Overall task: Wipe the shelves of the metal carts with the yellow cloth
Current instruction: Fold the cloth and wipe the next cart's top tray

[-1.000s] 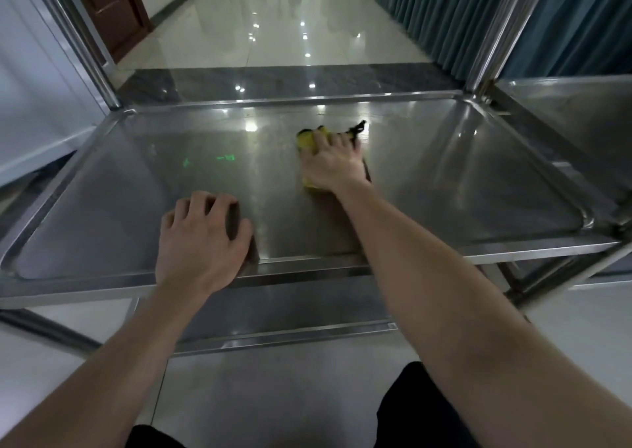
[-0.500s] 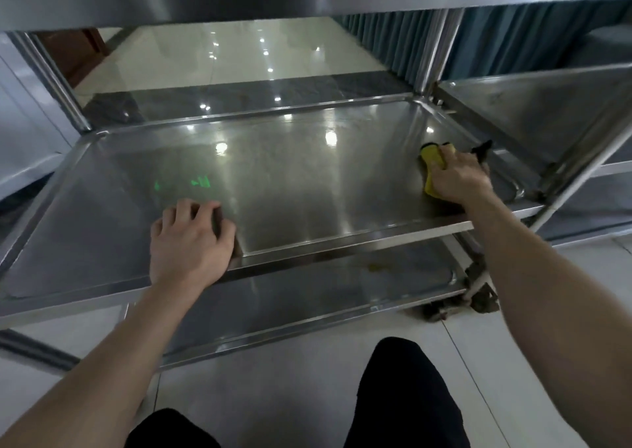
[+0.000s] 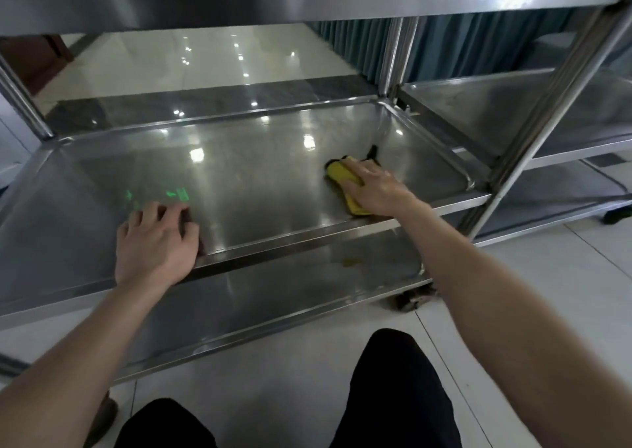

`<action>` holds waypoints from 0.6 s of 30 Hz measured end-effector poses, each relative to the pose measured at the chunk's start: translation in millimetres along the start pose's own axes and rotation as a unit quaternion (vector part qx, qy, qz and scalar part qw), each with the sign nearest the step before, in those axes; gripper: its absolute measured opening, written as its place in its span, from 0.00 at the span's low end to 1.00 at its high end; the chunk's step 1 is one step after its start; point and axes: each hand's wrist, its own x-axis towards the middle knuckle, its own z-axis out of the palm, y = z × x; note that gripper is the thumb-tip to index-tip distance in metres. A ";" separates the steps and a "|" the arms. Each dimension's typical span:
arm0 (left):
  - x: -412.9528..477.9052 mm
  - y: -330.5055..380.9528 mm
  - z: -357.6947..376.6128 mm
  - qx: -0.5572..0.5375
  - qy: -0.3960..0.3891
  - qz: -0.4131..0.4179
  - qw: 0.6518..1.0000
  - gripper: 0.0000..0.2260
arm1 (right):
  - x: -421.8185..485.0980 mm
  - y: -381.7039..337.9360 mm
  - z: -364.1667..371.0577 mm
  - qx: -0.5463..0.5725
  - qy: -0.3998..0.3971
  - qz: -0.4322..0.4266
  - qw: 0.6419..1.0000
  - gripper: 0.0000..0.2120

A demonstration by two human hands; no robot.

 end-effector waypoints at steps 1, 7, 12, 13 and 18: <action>-0.4 0.2 0.5 0.000 0.001 0.001 1.000 0.19 | 2.1 41.2 -15.5 0.000 0.017 0.069 0.997 0.32; 4.5 11.4 -9.9 0.078 -0.045 0.002 0.996 0.25 | 23.3 32.5 -3.5 -0.037 0.054 0.154 0.986 0.32; 8.5 78.1 -12.6 0.019 -0.018 0.032 0.999 0.23 | 7.3 -96.7 36.2 -0.014 -0.032 -0.137 0.990 0.29; 7.7 96.2 -8.1 0.008 -0.015 0.055 0.998 0.22 | 6.0 -92.0 34.2 -0.005 -0.040 -0.153 0.987 0.29; 0.0 134.7 16.8 0.006 -0.018 0.100 0.995 0.22 | 30.7 22.4 -11.9 -0.020 0.012 -0.044 0.999 0.29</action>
